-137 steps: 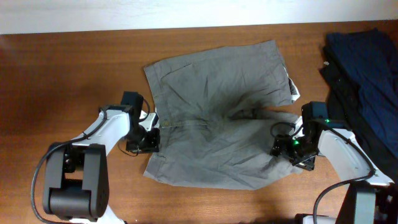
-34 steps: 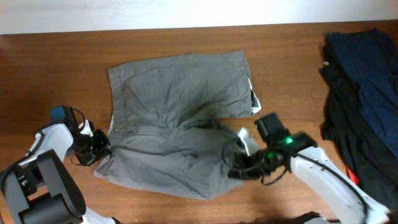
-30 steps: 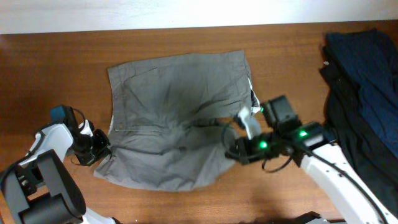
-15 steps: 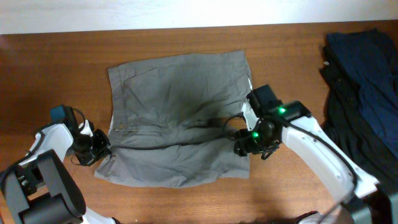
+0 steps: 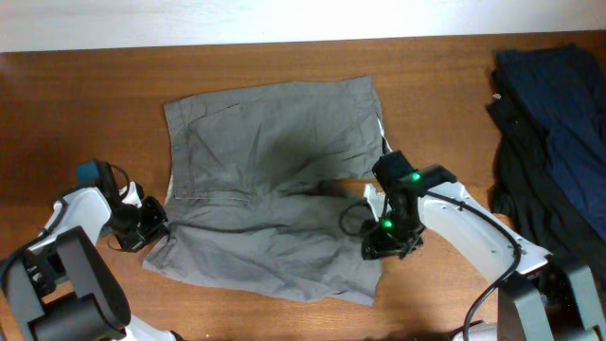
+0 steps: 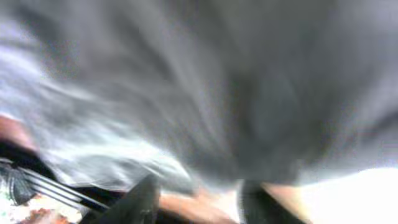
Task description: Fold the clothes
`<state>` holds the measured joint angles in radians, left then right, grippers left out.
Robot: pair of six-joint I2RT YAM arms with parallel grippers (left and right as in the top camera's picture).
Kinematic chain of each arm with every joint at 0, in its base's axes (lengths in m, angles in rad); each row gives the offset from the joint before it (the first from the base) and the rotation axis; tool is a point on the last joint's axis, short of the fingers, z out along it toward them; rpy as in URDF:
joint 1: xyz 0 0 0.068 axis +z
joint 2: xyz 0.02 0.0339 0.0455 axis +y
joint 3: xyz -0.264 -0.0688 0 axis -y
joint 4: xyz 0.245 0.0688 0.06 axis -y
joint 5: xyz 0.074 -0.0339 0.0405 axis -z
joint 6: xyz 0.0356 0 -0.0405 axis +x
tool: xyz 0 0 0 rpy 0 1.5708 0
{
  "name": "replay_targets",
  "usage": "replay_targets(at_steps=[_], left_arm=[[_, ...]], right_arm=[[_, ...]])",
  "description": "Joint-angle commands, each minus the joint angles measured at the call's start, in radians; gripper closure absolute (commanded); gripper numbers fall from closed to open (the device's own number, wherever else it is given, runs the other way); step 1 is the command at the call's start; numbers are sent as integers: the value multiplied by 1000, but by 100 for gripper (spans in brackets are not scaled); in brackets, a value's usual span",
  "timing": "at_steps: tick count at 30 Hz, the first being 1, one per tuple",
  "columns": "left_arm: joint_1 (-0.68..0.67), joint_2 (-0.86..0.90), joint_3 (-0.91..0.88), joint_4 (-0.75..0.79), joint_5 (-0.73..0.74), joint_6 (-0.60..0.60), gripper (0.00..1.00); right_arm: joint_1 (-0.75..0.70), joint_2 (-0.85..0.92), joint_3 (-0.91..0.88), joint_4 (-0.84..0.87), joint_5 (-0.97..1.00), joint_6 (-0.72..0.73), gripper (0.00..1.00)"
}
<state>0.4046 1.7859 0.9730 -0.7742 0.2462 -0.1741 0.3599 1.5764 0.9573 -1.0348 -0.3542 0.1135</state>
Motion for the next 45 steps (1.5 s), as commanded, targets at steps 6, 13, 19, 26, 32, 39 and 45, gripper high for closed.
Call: replay_targets(at_steps=[6, 13, 19, 26, 32, 39, 45], left_arm=[[2, 70, -15, 29, -74, 23, 99], [2, 70, -15, 33, -74, 23, 99], [2, 70, -15, 33, -74, 23, 100], [2, 70, -15, 34, -74, 24, 99], [2, 70, -15, 33, -73, 23, 99], [2, 70, -15, 25, -73, 23, 99], [2, 70, -15, 22, -65, 23, 99]], right_arm=[[-36, 1, 31, 165, -138, -21, 96], [-235, 1, 171, 406, -164, 34, 96], [-337, 39, 170, 336, -117, 33, 29], [-430, 39, 130, 61, -85, -32, 27], [-332, 39, -114, 351, -83, -27, 34], [-248, 39, -259, 746, -147, -32, 36], [-180, 38, -259, 752, -256, -61, 63]])
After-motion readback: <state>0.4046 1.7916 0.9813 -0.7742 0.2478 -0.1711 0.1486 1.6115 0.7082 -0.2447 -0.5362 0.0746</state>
